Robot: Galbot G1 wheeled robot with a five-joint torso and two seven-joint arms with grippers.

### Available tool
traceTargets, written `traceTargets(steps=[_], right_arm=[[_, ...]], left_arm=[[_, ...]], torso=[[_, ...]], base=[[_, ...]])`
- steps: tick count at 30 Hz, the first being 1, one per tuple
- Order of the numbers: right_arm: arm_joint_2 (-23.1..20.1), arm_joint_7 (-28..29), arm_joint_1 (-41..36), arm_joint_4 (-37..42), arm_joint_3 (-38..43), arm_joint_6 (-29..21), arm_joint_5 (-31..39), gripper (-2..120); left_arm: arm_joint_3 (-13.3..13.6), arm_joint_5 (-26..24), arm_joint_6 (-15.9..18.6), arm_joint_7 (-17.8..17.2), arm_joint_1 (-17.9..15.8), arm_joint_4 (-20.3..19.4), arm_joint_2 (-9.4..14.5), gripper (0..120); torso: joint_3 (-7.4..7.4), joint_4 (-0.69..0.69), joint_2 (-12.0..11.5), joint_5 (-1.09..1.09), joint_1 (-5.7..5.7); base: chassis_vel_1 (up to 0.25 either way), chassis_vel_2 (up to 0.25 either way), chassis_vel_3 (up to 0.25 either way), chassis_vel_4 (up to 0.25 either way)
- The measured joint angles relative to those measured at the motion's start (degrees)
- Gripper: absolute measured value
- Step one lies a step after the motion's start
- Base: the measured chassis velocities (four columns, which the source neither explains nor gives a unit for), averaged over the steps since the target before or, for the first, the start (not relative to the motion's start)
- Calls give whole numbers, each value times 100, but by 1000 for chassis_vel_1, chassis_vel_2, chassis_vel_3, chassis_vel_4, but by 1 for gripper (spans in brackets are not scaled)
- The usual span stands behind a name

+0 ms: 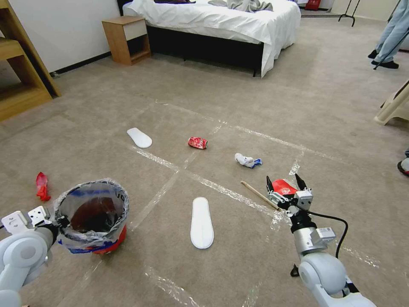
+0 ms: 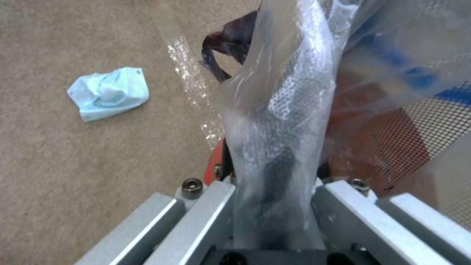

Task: Pick up the trash bin and place the garbage on the floor into it.

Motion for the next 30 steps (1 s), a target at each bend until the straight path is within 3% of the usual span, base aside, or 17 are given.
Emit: traceTargets(steps=[11,15,18,19,22,30], right_arm=[[-8,81,72,-50,-119,-41,-26,100],[-37,389,146,-15,-286,-279,103,100],[-216,1099,420,240,-698,-1106,781,100],[-216,1099,420,240,-698,-1106,781,100],[-309,2040,1048,362,-1350,-2170,1738,100],[-314,2962,2092,15,-2634,-3149,3252,100]], left_arm=[[35,28,-7,-1,-39,45,-17,1],[52,32,-9,-3,-46,61,-17,1],[89,65,-9,-13,-49,73,-25,1],[89,65,-9,-13,-49,73,-25,1],[114,91,-9,-40,-29,66,-61,1],[115,147,-12,-119,35,55,-123,1]], torso=[[0,0,0,0,0],[0,0,0,0,0],[0,-1,0,-1,0],[0,-1,0,-1,0],[0,0,0,0,0],[0,-2,0,-3,0]], base=[[-10,10,9,-8],[0,0,0,0],[0,0,0,0],[0,0,0,0],[0,0,0,0],[0,0,0,0]])
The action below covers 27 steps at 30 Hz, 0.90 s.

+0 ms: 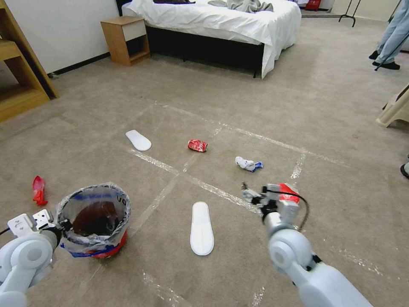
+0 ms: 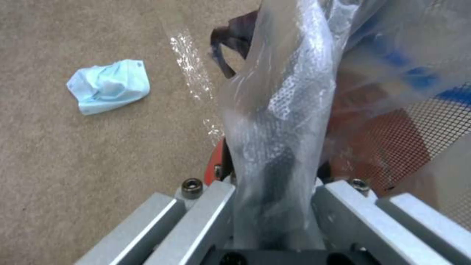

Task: Pick up the trash bin and place the garbage on the floor into it.

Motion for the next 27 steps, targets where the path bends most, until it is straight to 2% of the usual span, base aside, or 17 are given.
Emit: traceTargets(steps=[3,4,7,9,11,18,27], right_arm=[[389,775,528,-364,-788,-589,704,100],[389,775,528,-364,-788,-589,704,100],[870,1290,920,-960,-1357,-1087,1139,100],[992,1376,960,-1139,-1438,-1185,1218,100],[1156,1422,974,-1506,-1508,-1248,1192,100],[1275,1343,987,-2071,-1682,-1310,1041,100],[1368,1037,1246,-2617,-2052,-1061,1006,100]], left_arm=[[-10,32,-3,-31,32,0,-51,1],[-10,32,-3,-31,32,0,-51,1],[-27,93,-16,-39,75,5,-134,1],[-26,108,-20,-37,76,20,-161,1],[-17,154,-28,-22,69,73,-205,1],[26,214,-54,8,-4,168,-273,1],[35,261,-72,28,3,106,-368,1]], torso=[[0,2,0,1,0],[0,2,0,1,0],[0,4,0,1,0],[0,3,0,2,0],[0,2,0,1,0],[-1,2,0,5,0],[-1,2,0,3,0]], base=[[0,0,0,0],[0,0,0,0],[0,0,0,0],[0,0,0,0],[0,0,0,0],[0,0,0,0],[0,0,0,0]])
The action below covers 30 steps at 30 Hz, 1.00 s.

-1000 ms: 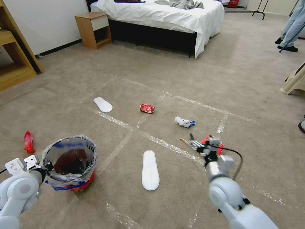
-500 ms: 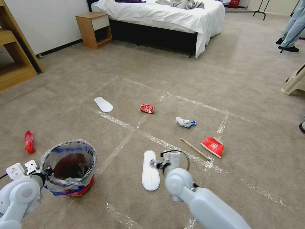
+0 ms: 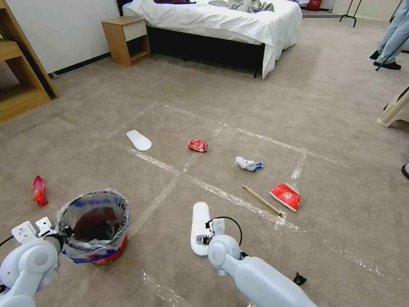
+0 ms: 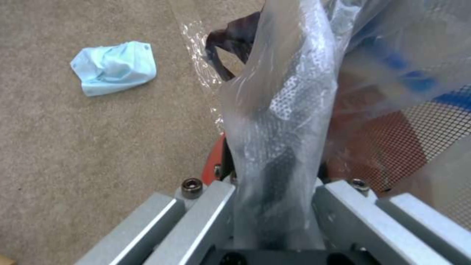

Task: Pick up the trash bin and place the garbage on the floor into it.

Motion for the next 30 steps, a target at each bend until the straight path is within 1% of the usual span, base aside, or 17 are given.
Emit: traceTargets(steps=[5,10,16,20,30], right_arm=[[123,-270,155,-301,-134,186,-41,100],[231,-384,260,-542,-222,277,-84,100],[458,-584,414,-1108,-333,449,-300,100],[499,-638,438,-1220,-345,485,-350,100],[467,-669,399,-1205,-345,506,-383,100]], left_arm=[[-24,32,-5,3,59,-79,-67,1],[-48,40,-7,8,125,-151,-87,0],[-126,32,-20,10,217,-268,-80,0],[-159,24,-27,6,235,-287,-67,0],[-176,14,-34,-3,239,-337,-77,0]], torso=[[0,0,0,-1,0],[0,0,0,-3,0],[0,-1,0,-2,0],[0,0,0,-1,0],[0,0,0,0,0]], base=[[0,0,0,0],[0,0,0,0],[0,0,0,0],[0,0,0,0],[0,0,0,0]])
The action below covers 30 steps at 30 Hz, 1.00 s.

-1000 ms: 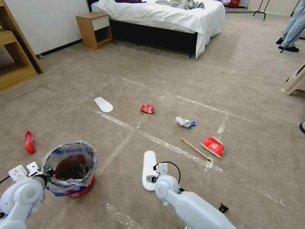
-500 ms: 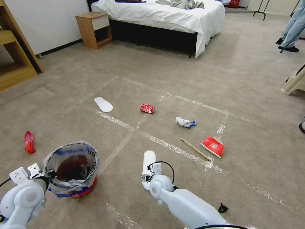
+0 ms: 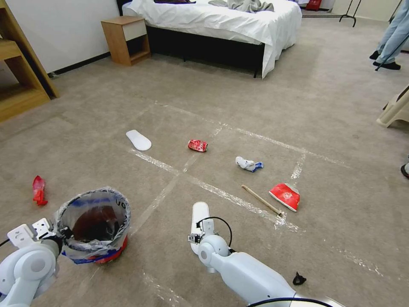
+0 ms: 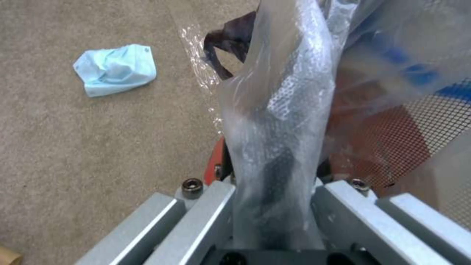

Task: Pick up the trash bin and place the garbage on the floor into it.

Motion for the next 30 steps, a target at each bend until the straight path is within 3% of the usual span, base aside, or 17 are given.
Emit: traceTargets(steps=[30], right_arm=[[221,-223,135,-753,-66,185,-254,96]], left_arm=[[-32,81,-90,39,45,-21,-80,0]], torso=[[0,0,0,0,0]], base=[[0,0,0,0]])
